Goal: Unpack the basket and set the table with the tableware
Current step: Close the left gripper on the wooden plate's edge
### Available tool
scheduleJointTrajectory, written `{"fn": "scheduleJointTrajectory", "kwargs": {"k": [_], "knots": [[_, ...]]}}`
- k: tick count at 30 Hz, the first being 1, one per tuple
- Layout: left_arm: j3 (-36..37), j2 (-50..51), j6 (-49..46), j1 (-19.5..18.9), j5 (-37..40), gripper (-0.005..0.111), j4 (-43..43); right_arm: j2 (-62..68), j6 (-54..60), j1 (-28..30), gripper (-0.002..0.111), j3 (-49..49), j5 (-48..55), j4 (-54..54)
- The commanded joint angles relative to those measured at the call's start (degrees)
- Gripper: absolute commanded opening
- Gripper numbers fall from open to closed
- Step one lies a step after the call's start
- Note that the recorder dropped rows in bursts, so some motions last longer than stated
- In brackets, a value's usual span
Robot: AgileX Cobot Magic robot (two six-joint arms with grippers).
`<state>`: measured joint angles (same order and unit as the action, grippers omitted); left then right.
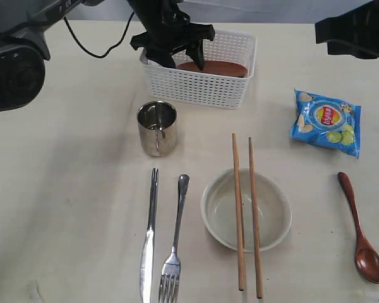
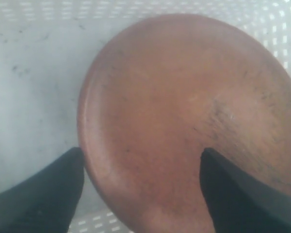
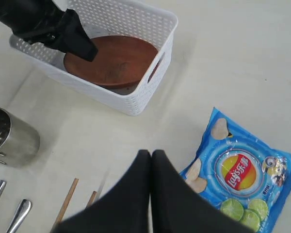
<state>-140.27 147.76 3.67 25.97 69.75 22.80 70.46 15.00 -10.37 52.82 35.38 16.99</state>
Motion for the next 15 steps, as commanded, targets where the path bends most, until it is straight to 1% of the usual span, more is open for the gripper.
{"fn": "scheduleJointTrajectory", "kwargs": {"k": [1, 4, 9, 12, 15], "knots": [[-0.2, -0.2, -0.4, 0.0, 0.2, 0.064, 1.5, -0.3, 0.1, 0.1, 0.0, -0.3, -0.6, -0.2], [-0.2, -0.3, -0.4, 0.0, 0.2, 0.064, 0.2, -0.3, 0.1, 0.1, 0.0, -0.3, -0.6, -0.2], [-0.2, -1.7, -0.8, 0.0, 0.2, 0.064, -5.7, -0.3, 0.1, 0.1, 0.0, -0.3, -0.6, -0.2], [-0.2, -2.0, -0.8, 0.0, 0.2, 0.064, -5.7, -0.3, 0.1, 0.1, 0.0, -0.3, -0.9, -0.2], [-0.2, -2.0, -0.8, 0.9, 0.2, 0.064, -9.1, -0.3, 0.1, 0.1, 0.0, -0.3, -0.9, -0.2]]}}
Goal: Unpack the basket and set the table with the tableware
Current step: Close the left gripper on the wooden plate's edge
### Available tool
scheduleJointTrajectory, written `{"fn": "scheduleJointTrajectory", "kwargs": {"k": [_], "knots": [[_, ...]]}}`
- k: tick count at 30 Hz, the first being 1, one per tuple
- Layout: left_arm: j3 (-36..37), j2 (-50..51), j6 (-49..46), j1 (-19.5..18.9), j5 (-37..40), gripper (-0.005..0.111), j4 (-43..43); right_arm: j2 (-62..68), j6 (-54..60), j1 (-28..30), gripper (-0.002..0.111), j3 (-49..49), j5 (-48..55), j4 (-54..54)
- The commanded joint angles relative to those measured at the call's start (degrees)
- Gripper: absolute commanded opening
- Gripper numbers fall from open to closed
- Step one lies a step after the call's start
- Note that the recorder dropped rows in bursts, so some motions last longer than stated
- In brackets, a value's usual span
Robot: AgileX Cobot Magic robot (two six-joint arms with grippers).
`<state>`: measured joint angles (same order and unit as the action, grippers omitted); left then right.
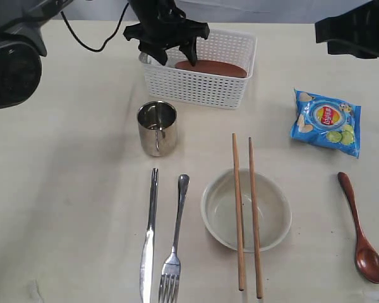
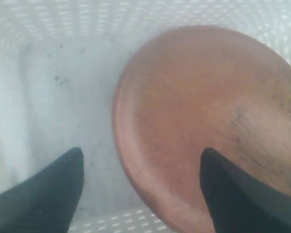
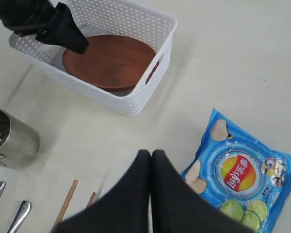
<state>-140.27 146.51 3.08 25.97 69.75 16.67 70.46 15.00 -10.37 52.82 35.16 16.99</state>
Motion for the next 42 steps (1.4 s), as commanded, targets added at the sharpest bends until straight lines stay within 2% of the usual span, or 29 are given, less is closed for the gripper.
{"fn": "scheduleJointTrajectory", "kwargs": {"k": [1, 7, 10, 20, 22, 25, 31, 32, 42], "knots": [[-0.2, -0.5, 0.0, 1.2, 0.2, 0.064, -3.2, -0.3, 0.1, 0.1, 0.0, -0.3, -0.7, -0.2], [-0.2, -0.2, 0.0, 1.4, 0.2, 0.064, -2.8, -0.3, 0.1, 0.1, 0.0, -0.3, -0.7, -0.2], [-0.2, 0.7, 0.2, 1.4, 0.2, 0.064, 1.7, -0.3, 0.1, 0.1, 0.0, -0.3, -0.7, -0.2], [-0.2, 1.7, -0.5, 1.3, 0.2, 0.062, 3.4, -0.3, 0.1, 0.1, 0.0, -0.3, -1.0, -0.2], [-0.2, 1.7, -0.5, 1.3, 0.2, 0.057, 4.2, -0.3, 0.1, 0.1, 0.0, -0.3, -1.2, -0.2], [-0.2, 1.7, -0.5, 1.3, 0.2, 0.043, 5.2, -0.3, 0.1, 0.1, 0.0, -0.3, -1.2, -0.2], [-0.2, 0.7, -1.8, 1.3, 0.2, 0.003, 5.1, -0.3, 0.1, 0.1, 0.0, -0.3, -1.2, -0.2], [-0.2, 0.6, -2.3, 1.3, 0.2, 0.0, 4.8, -0.3, 0.1, 0.1, 0.0, -0.3, -1.2, -0.2], [-0.3, -1.9, -2.4, -0.7, 0.2, 0.0, 6.2, -0.3, -0.1, 0.1, 0.0, -0.3, -1.2, -0.2]]}}
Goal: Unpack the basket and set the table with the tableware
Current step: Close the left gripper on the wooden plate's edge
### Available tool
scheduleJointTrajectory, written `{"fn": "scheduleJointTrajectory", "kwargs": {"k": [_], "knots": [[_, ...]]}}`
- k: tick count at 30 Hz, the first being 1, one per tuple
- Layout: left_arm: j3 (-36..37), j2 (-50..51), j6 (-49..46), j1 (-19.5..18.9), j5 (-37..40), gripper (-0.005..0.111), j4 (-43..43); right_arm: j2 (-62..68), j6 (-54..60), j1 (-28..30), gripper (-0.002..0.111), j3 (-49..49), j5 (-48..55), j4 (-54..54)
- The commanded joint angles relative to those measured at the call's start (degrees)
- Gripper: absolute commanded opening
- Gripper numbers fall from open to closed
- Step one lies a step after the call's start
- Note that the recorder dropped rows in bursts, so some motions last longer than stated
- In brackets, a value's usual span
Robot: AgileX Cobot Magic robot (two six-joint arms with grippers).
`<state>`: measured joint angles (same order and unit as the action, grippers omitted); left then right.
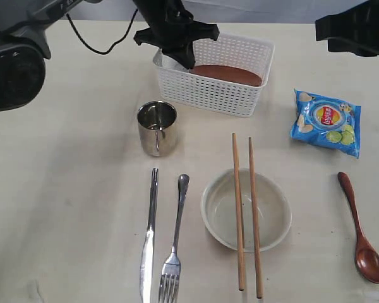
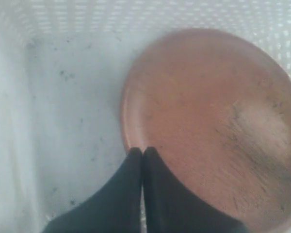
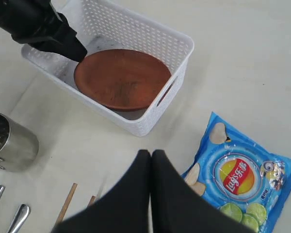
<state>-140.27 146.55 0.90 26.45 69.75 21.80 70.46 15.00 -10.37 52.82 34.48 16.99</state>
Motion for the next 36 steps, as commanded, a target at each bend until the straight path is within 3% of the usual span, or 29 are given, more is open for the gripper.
{"fn": "scheduleJointTrajectory", "kwargs": {"k": [1, 4, 6, 9, 11, 13, 17, 33, 36], "knots": [[-0.3, -2.4, -0.2, -1.5, 0.2, 0.0, 1.1, -0.3, -0.1, 0.1, 0.0, -0.3, -0.5, -0.2], [-0.3, -3.0, -0.2, -1.8, 0.2, 0.001, 0.8, -0.3, -0.1, 0.1, 0.0, -0.3, -0.5, -0.2], [-0.3, -3.1, -0.2, -1.8, 0.2, 0.008, 0.0, -0.3, -0.1, 0.1, 0.0, -0.3, -0.5, -0.2], [-0.3, -2.6, -0.9, -1.0, 0.2, 0.033, -1.3, -0.3, -0.1, 0.1, 0.0, -0.3, -0.5, -0.2], [-0.3, -1.9, -0.9, -0.4, 0.2, 0.058, -2.5, -0.3, -0.1, 0.1, 0.0, -0.3, -0.5, -0.2], [-0.3, -1.2, 0.2, 0.0, 0.2, 0.069, -2.9, -0.3, -0.1, 0.1, 0.0, -0.3, -0.5, -0.2], [-0.2, 0.4, 0.5, 0.2, 0.2, 0.062, 0.5, -0.3, -0.1, 0.1, 0.0, -0.3, -0.5, -0.2], [-0.2, 4.4, 0.5, 0.2, 0.2, 0.061, 7.6, -0.3, 0.1, 0.1, 0.0, -0.3, -1.0, -0.2], [-0.2, 4.5, 0.5, -0.1, 0.2, 0.054, 9.6, -0.3, 0.1, 0.1, 0.0, -0.3, -1.0, -0.4]]}}
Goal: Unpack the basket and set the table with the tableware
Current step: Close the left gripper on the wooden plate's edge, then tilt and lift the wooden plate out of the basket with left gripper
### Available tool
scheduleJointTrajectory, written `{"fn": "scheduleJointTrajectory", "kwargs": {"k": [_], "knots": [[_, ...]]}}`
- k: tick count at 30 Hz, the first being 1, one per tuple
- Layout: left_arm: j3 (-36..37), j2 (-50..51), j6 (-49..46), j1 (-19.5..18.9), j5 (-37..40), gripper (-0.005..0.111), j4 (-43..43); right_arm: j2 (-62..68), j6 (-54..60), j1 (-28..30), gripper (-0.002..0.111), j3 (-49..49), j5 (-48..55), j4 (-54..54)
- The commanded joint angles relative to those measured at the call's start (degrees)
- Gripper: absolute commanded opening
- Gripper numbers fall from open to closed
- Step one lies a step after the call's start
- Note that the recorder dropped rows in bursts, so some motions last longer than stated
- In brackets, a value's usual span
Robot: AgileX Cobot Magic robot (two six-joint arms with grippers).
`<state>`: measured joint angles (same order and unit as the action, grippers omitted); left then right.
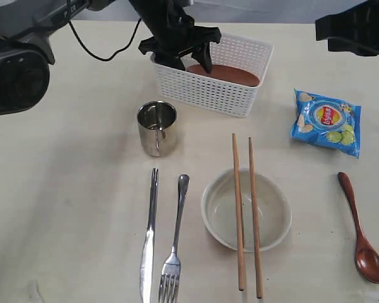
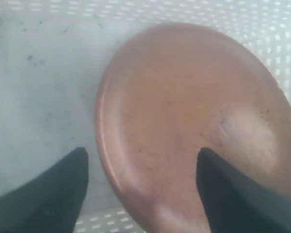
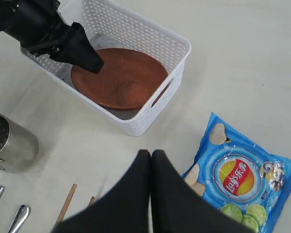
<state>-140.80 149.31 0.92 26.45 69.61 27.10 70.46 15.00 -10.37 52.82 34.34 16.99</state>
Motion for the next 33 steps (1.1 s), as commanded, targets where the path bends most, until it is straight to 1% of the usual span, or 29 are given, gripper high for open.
{"fn": "scheduleJointTrajectory", "kwargs": {"k": [1, 2, 3, 4, 6, 7, 12, 18, 23, 31, 32, 33], "knots": [[0.3, 1.7, 0.4, -0.4, 0.4, 0.049, 4.4, -0.3, 0.1, 0.1, 0.0, -0.3, -0.8, -0.4], [0.3, 1.7, 0.4, -0.5, 0.4, 0.043, 4.9, -0.3, 0.1, 0.1, 0.0, -0.3, -0.8, -0.4], [0.3, 1.7, 0.4, -0.9, 0.4, 0.033, 5.6, -0.3, 0.1, 0.1, 0.0, -0.3, -0.8, -0.4], [0.3, 1.6, 0.4, -1.3, 0.4, 0.028, 6.3, -0.3, 0.1, 0.1, 0.0, -0.3, -0.8, -0.4], [0.3, 1.3, 0.4, -1.9, 0.4, 0.008, 7.7, -0.3, 0.1, 0.1, 0.0, -0.3, -0.8, -0.4], [0.3, 1.3, 0.4, -2.2, 0.4, 0.001, 7.8, -0.3, 0.1, 0.1, 0.0, -0.3, -0.8, -0.4], [0.0, -0.6, -0.9, -3.3, 0.4, 0.0, 8.1, -0.3, -0.8, 0.1, 0.0, -0.3, -0.1, -0.4], [-3.0, -2.1, -0.9, -3.9, 0.4, 0.0, 8.4, -0.1, -2.1, 0.1, 0.0, -0.3, 1.6, -0.4], [-5.0, -2.1, -0.9, -4.0, 0.4, 0.0, 12.1, -0.1, -3.2, 0.1, 0.0, -0.3, 2.7, -0.4], [-5.0, -2.4, -0.9, -4.0, 0.4, 0.0, 14.8, 2.3, -5.3, 0.1, 0.0, -0.3, 8.6, -0.6], [-5.0, -2.7, -0.9, -4.0, 0.4, 0.0, 14.8, 2.9, -5.3, 0.1, 0.001, -0.3, 9.6, -0.6], [-5.0, -2.8, -1.3, -4.3, 0.4, 0.0, 15.0, 4.0, -5.1, 0.1, 0.004, -0.3, 11.2, -0.6]]}}
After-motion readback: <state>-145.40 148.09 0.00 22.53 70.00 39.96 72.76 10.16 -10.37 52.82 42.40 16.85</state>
